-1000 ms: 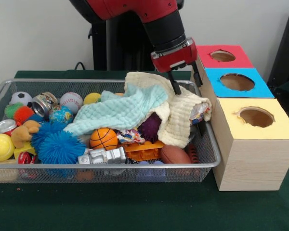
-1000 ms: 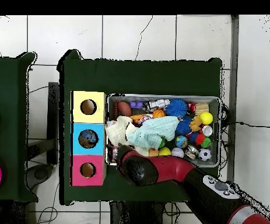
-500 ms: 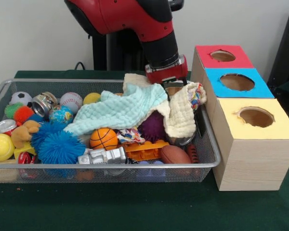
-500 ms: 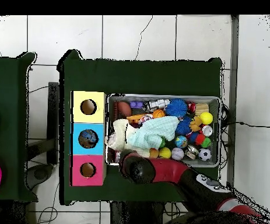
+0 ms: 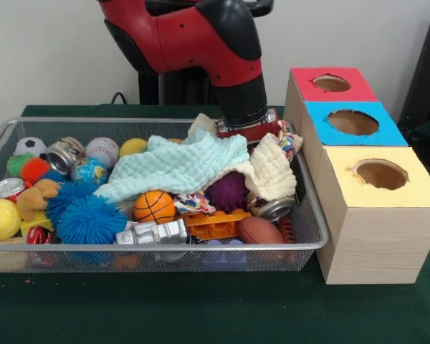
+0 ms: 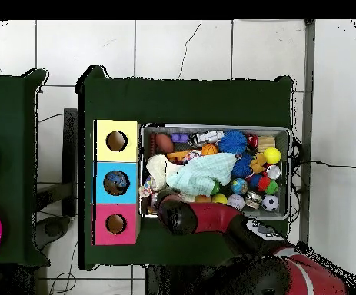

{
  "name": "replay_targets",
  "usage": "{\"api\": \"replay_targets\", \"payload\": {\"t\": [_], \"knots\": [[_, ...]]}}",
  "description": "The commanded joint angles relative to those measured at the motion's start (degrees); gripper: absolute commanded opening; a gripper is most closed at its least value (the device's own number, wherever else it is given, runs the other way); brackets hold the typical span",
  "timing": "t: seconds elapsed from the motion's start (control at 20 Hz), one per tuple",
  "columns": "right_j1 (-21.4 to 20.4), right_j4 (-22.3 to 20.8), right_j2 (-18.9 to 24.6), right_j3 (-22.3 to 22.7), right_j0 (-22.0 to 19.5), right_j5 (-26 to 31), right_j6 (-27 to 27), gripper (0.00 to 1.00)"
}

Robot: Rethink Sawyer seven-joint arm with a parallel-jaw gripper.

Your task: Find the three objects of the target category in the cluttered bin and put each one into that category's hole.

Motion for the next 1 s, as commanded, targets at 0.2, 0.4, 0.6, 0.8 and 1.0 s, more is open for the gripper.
{"api": "replay_targets", "payload": {"t": [0.2,0.4,0.6,0.8,1.0], "knots": [[7.5,-3.2,-18.1,-16.5,6.1,-25.2,2.7,1.0],[7.5,-4.0,-21.3,-17.7,6.9,-33.1,-1.1,1.0],[7.2,-3.4,-24.3,-17.9,8.2,-39.1,-3.5,1.0],[6.5,-2.2,-27.1,-17.9,9.9,-40.3,-4.3,1.0],[5.2,-2.7,-28.9,-18.0,11.4,-40.7,-4.1,1.0]]}}
